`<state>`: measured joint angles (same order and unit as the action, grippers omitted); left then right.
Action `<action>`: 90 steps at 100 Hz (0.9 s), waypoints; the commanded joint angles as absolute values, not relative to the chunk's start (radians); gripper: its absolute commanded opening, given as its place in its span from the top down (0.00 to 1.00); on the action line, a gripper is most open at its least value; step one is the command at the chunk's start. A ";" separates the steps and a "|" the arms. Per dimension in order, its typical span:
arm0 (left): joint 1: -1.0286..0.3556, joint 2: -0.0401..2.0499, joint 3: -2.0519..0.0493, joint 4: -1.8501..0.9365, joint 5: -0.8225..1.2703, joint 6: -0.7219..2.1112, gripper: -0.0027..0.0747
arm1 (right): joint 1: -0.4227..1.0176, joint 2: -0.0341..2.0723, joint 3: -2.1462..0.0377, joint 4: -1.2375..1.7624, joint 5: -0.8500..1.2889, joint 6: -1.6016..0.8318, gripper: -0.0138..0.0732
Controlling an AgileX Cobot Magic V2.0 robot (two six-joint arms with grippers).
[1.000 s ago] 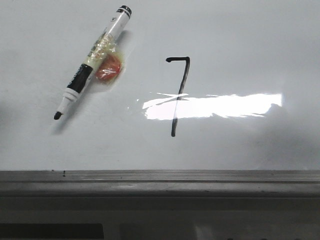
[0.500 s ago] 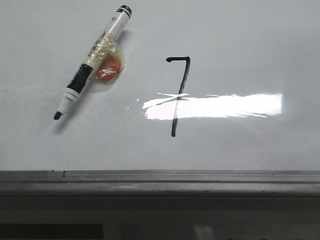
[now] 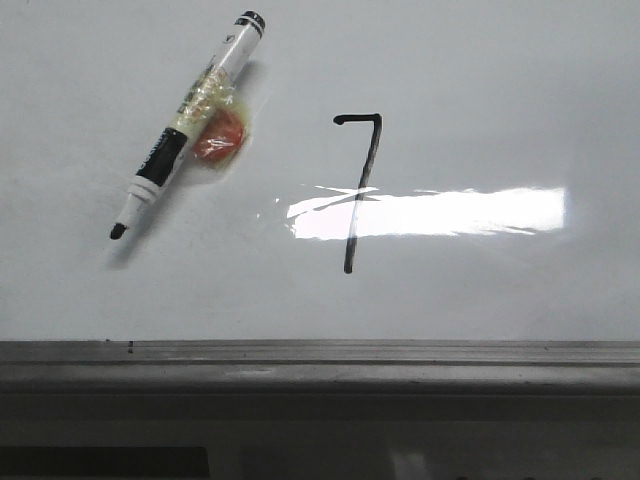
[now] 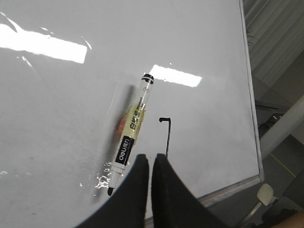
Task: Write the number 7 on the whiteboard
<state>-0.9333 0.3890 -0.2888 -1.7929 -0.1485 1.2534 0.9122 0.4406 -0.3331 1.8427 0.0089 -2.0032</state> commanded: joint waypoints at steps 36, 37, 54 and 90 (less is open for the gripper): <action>-0.522 0.232 -0.145 -0.613 0.045 0.550 0.99 | 0.911 0.441 -0.359 1.863 0.039 -2.003 0.92; -0.513 0.221 -0.142 -0.546 0.049 0.517 0.99 | 0.911 0.441 -0.359 1.863 0.039 -2.003 0.92; -0.360 0.085 -0.097 -0.095 0.082 0.041 0.99 | 0.911 0.441 -0.359 1.863 0.039 -2.003 0.92; -0.276 -0.031 -0.023 -0.089 0.253 0.041 0.99 | 0.911 0.441 -0.359 1.863 0.037 -2.003 0.92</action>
<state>-0.2797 -0.0050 -0.0045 -0.0916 0.2361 0.0549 0.9122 0.4406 -0.3331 1.8410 0.0110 -2.0032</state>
